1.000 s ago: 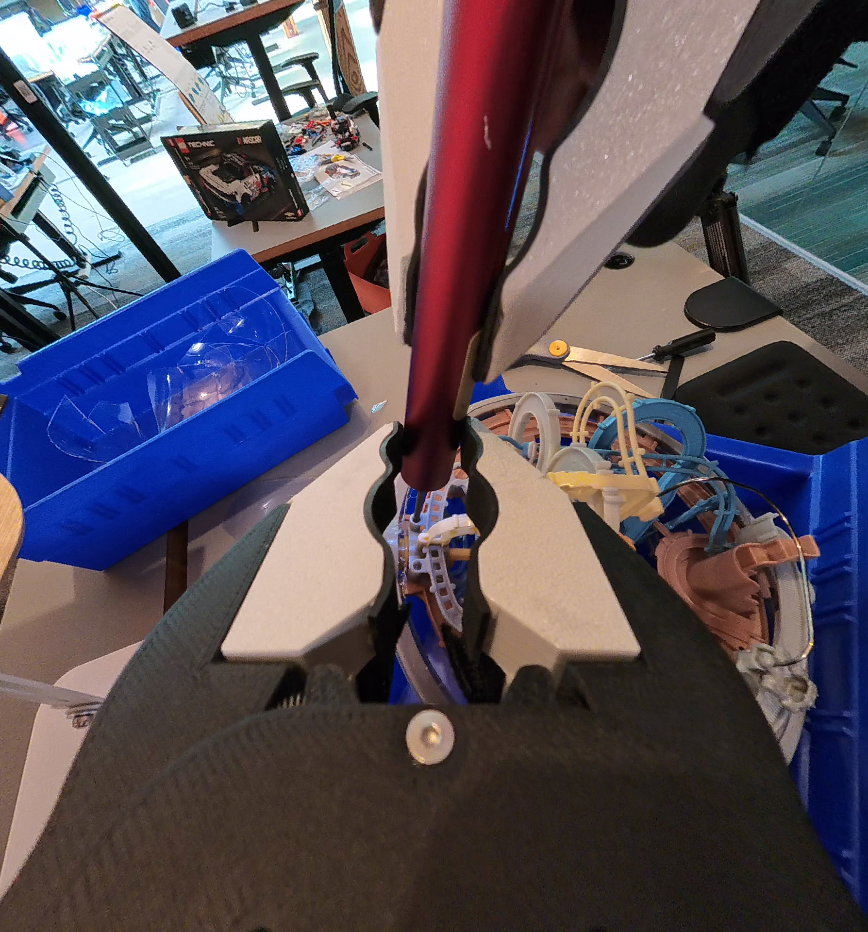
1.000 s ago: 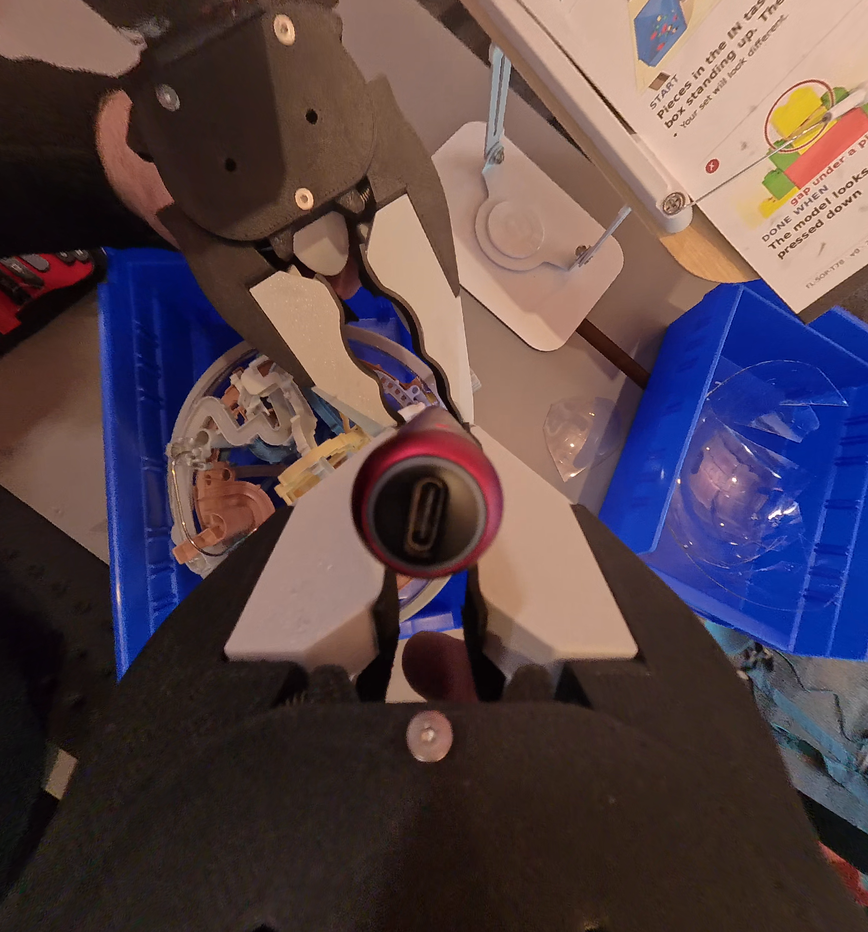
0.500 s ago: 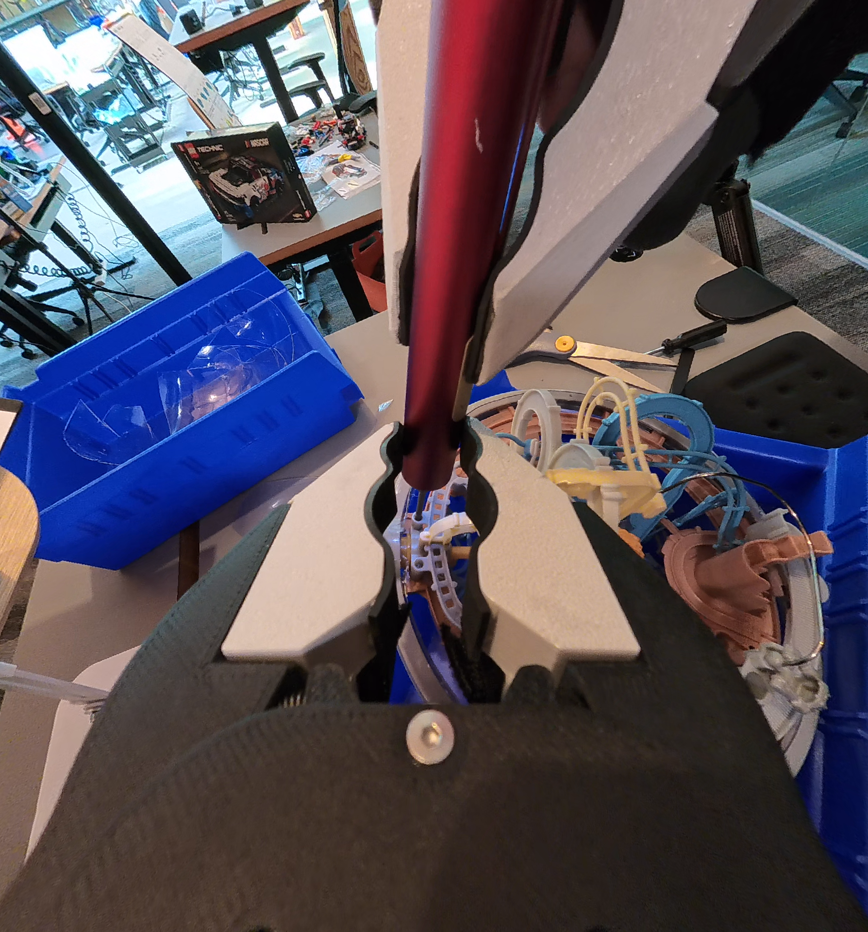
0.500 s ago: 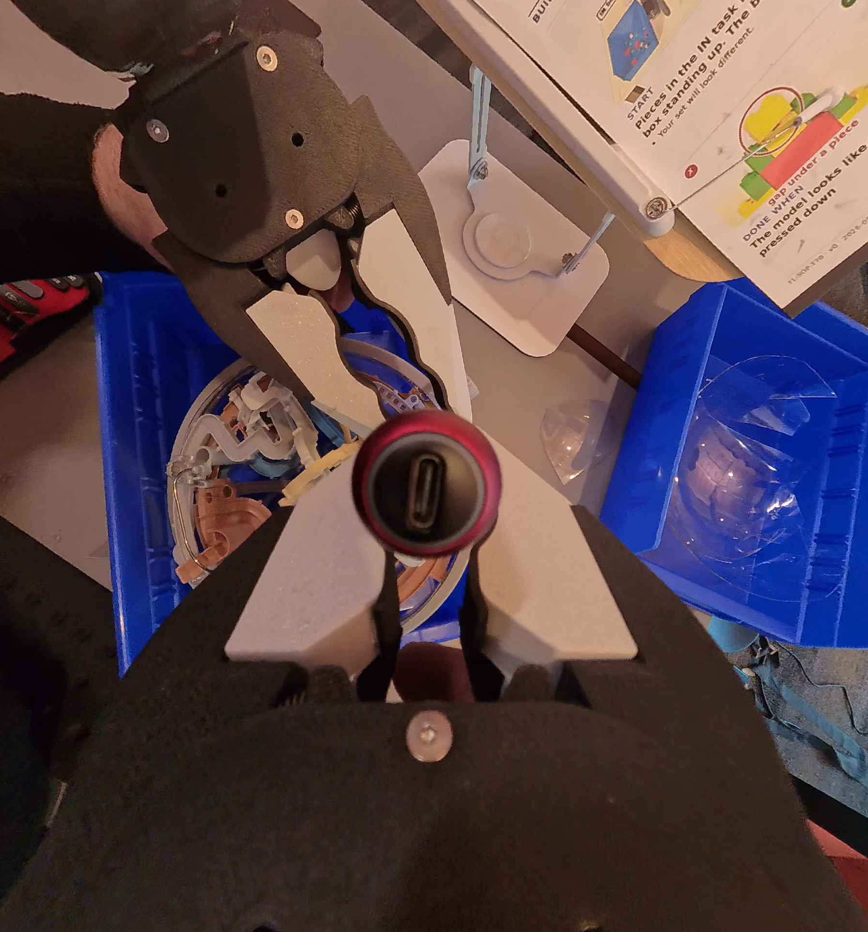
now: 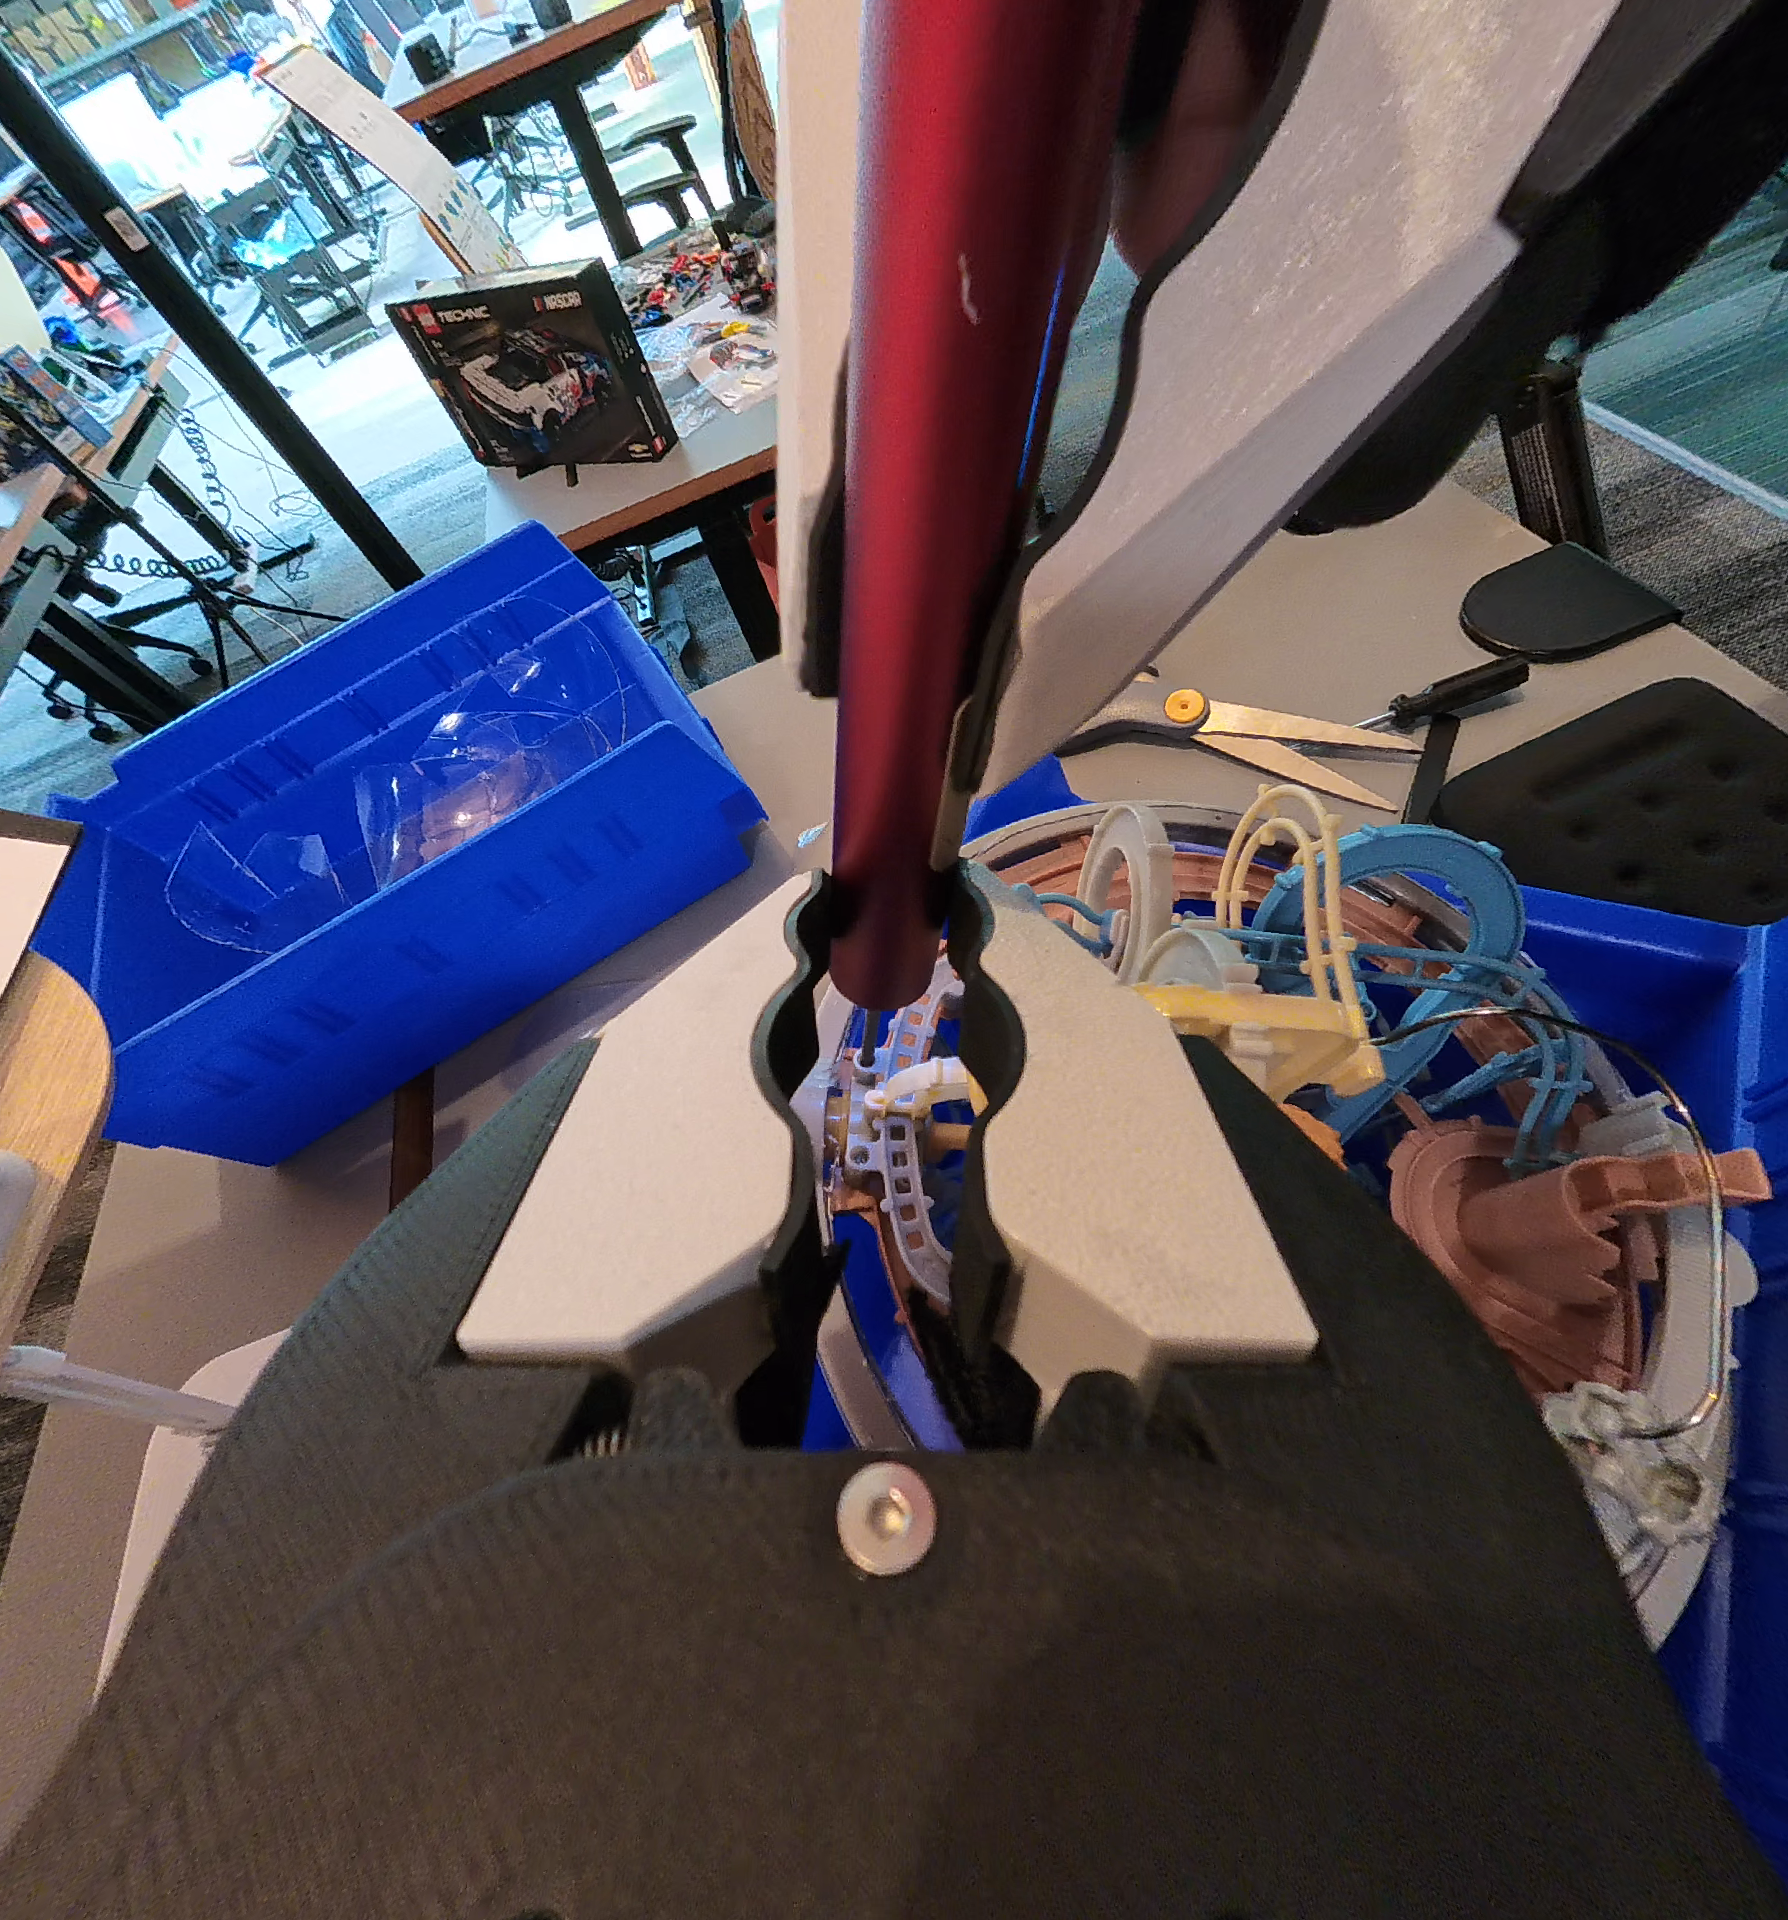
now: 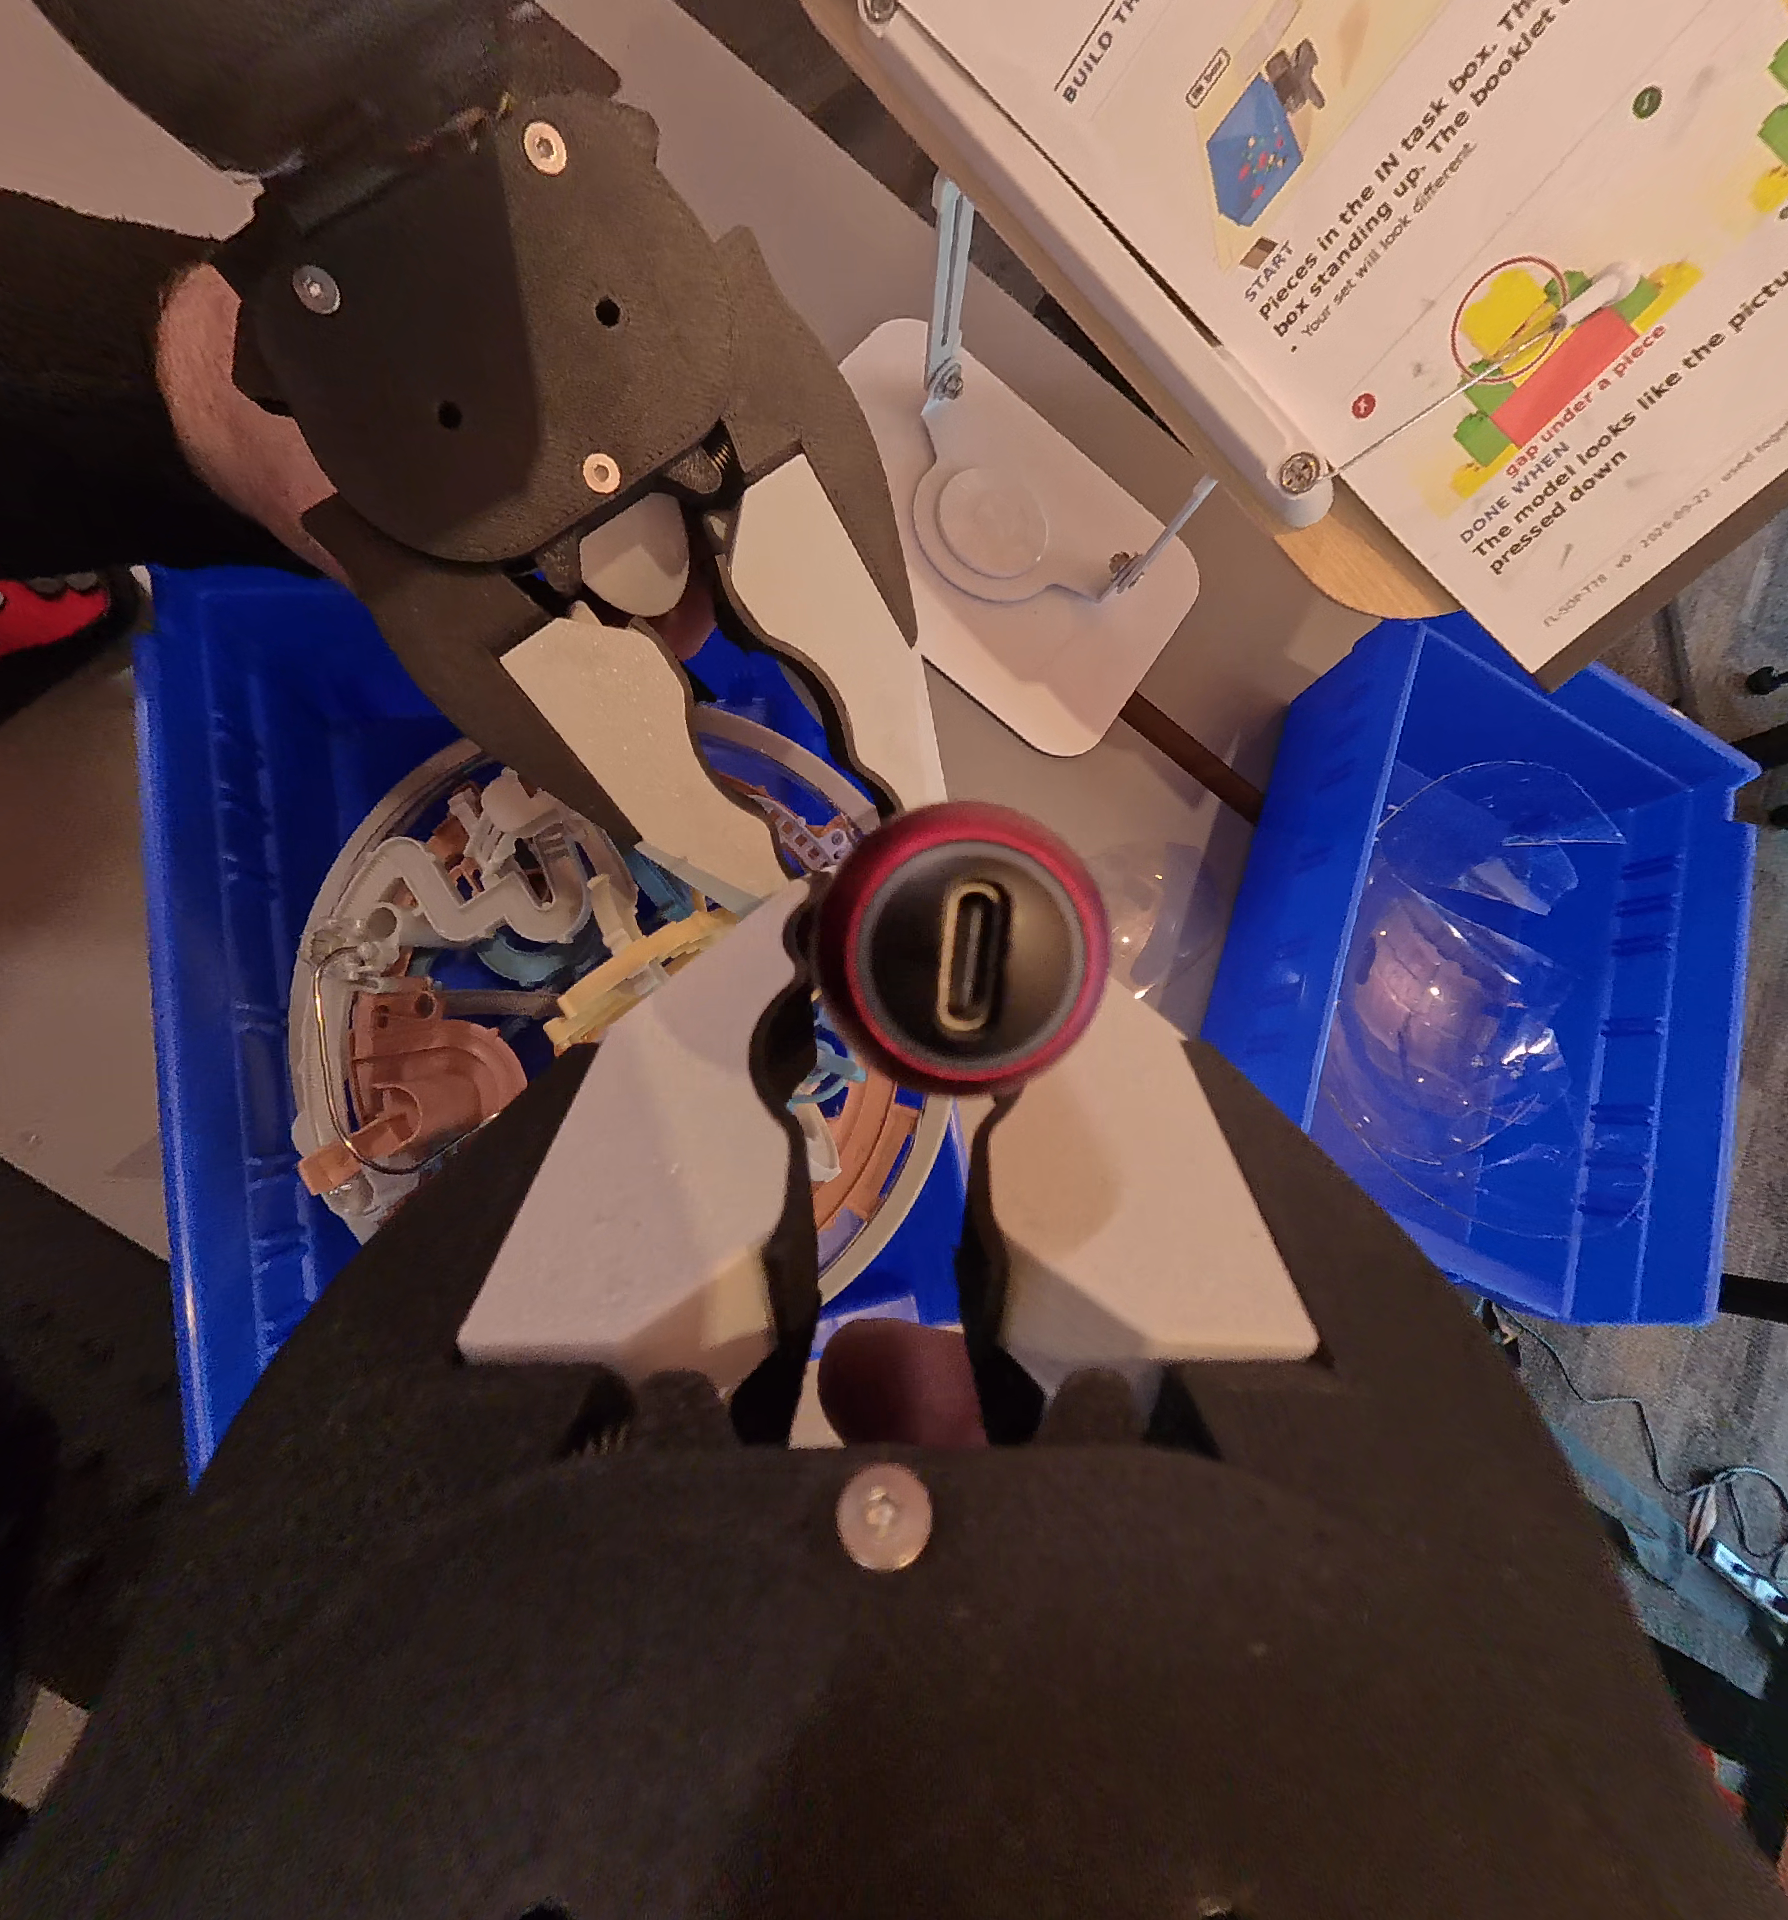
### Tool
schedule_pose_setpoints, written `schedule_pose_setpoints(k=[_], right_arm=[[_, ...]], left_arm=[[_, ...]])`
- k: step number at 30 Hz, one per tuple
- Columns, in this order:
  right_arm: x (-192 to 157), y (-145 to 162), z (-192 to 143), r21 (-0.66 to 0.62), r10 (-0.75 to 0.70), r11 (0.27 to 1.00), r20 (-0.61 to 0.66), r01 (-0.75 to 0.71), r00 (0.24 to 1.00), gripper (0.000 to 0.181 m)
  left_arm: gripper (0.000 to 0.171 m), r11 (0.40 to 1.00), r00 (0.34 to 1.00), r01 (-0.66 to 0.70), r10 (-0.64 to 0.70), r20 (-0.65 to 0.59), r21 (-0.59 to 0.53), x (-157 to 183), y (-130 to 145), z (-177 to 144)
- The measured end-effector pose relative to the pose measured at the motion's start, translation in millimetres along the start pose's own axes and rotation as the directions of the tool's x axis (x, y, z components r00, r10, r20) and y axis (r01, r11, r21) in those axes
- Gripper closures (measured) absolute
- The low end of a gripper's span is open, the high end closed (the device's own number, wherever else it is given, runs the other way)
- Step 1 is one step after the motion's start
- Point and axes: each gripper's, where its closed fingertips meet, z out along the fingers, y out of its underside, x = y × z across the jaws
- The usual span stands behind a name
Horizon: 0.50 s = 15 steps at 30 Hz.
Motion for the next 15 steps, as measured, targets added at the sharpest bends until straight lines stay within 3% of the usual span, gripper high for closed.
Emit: schedule_pose_setpoints(k=[15], right_arm=[[-0.8,1.0,0.6,-0.008,-0.022,1.0,-0.012,0.022,1.0,0.162]], left_arm=[[0.151,1.0,1.0,-0.01,0.01,0.0,-0.001,1.3,-0.7,1.4]])
